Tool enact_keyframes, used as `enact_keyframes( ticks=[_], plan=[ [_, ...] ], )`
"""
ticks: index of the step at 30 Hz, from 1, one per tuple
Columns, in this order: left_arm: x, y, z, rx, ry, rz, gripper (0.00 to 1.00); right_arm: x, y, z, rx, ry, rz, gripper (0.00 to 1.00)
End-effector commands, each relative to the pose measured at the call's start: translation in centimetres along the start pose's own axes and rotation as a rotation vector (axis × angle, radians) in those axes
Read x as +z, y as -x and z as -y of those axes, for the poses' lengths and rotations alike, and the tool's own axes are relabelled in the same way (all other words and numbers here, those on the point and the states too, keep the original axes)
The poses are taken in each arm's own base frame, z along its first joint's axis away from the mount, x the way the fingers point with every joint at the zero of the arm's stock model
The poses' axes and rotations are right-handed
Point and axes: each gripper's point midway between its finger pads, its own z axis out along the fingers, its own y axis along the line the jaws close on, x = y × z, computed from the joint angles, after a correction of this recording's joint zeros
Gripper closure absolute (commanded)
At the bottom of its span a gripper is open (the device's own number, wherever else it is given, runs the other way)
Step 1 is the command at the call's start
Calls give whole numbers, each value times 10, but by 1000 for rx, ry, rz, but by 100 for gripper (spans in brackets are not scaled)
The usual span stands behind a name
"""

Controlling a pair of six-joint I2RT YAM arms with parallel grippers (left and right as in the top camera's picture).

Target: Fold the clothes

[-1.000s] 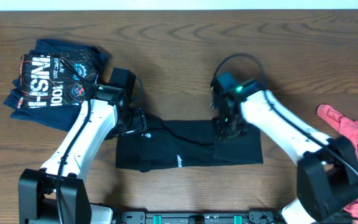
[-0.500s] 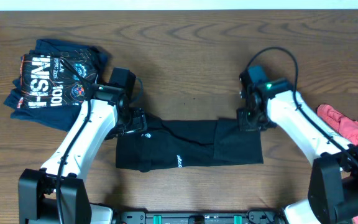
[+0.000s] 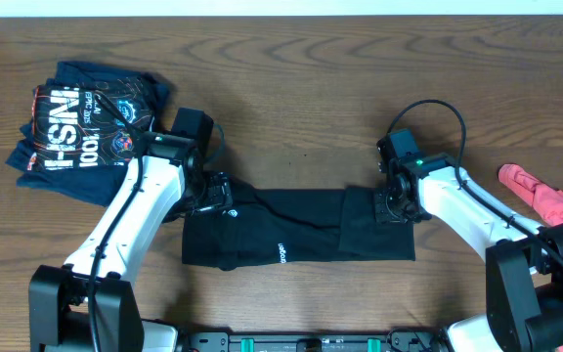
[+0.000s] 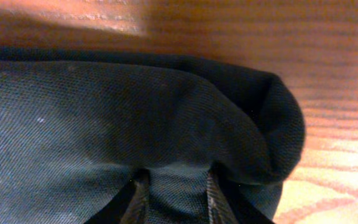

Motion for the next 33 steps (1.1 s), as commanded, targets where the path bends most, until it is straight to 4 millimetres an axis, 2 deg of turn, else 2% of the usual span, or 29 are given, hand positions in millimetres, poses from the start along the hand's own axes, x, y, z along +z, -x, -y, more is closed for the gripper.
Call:
enact_keyframes(
  ticks=[1, 6, 8, 10, 11, 15, 22, 26, 27, 28, 29, 31, 33],
  plan=[
    [0, -5, -1, -12, -8, -18, 11, 3, -8, 11, 35, -34, -61, 66],
    [10, -13, 3, 28, -39, -45, 2, -28, 13, 6, 36, -29, -42, 58],
    [14, -17, 12, 86, -96, -64, 1, -38, 21, 4, 37, -24, -28, 52],
    [18, -19, 17, 117, -125, -78, 2, -43, 25, 2, 36, -21, -18, 41],
    [20, -19, 19, 129, -135, -87, 2, -44, 26, 2, 37, -20, -15, 39],
    [33, -23, 22, 161, -145, -131, 2, -43, 24, 3, 37, -23, -24, 38],
    [67, -31, 20, 153, -108, -240, 2, -43, 21, 4, 36, -26, -35, 37],
    [82, -38, 26, 154, -142, -306, 0, -43, 21, 4, 36, -27, -36, 37],
    [84, -39, 27, 152, -148, -317, 4, -43, 21, 4, 36, -27, -36, 38],
    [86, -41, 30, 150, -162, -330, 16, -43, 21, 4, 36, -27, -36, 38],
    [86, -42, 33, 161, -181, -337, 30, -43, 21, 4, 36, -27, -36, 38],
    [85, -44, 36, 191, -207, -341, 66, -43, 21, 5, 39, -28, -35, 38],
    [84, -42, 34, 197, -202, -334, 87, -43, 22, 8, 50, -28, -35, 39]
  ],
)
